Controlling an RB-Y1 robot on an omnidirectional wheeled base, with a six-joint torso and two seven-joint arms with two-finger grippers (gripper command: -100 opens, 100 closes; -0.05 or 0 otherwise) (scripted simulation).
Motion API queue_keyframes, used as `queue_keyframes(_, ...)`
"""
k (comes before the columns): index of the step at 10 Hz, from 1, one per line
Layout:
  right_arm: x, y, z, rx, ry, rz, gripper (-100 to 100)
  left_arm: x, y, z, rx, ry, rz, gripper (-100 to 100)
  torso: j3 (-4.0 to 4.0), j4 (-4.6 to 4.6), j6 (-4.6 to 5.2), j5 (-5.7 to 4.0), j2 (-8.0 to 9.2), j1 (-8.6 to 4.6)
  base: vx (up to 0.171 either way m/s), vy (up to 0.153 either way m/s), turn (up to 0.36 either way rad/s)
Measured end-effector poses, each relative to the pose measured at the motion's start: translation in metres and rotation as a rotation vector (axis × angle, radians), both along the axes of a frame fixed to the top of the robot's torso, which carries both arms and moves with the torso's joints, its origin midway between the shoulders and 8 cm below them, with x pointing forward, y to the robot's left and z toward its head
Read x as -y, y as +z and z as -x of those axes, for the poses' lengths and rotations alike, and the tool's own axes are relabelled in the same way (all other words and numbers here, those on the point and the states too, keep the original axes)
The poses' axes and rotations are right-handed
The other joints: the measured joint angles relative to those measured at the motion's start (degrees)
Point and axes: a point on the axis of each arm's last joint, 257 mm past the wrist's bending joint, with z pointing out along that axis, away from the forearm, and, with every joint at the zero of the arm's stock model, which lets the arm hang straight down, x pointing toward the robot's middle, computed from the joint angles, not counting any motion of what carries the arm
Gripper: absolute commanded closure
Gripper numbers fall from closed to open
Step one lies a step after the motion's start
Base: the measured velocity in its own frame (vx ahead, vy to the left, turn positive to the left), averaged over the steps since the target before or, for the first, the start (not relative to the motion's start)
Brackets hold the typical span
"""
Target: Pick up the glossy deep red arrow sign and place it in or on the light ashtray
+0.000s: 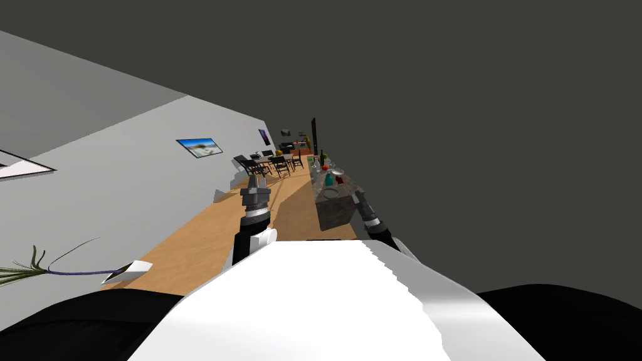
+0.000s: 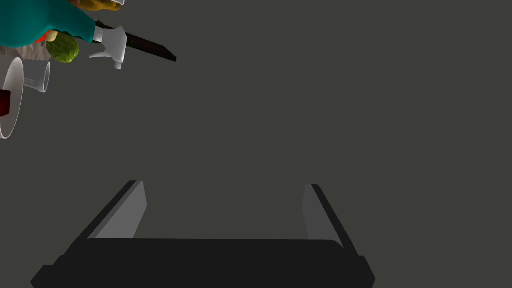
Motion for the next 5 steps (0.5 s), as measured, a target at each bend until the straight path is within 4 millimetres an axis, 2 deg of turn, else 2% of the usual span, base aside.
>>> queue_keyframes(5,-0.011,-0.045,0.012,-0.081,0.102,0.077,-100,0.000,0.000,0.000,0.000,0.000,0.000,0,-0.09,-0.03,-0.02,-0.01,-0.17,-0.14,-0.014,0.115,-0.046)
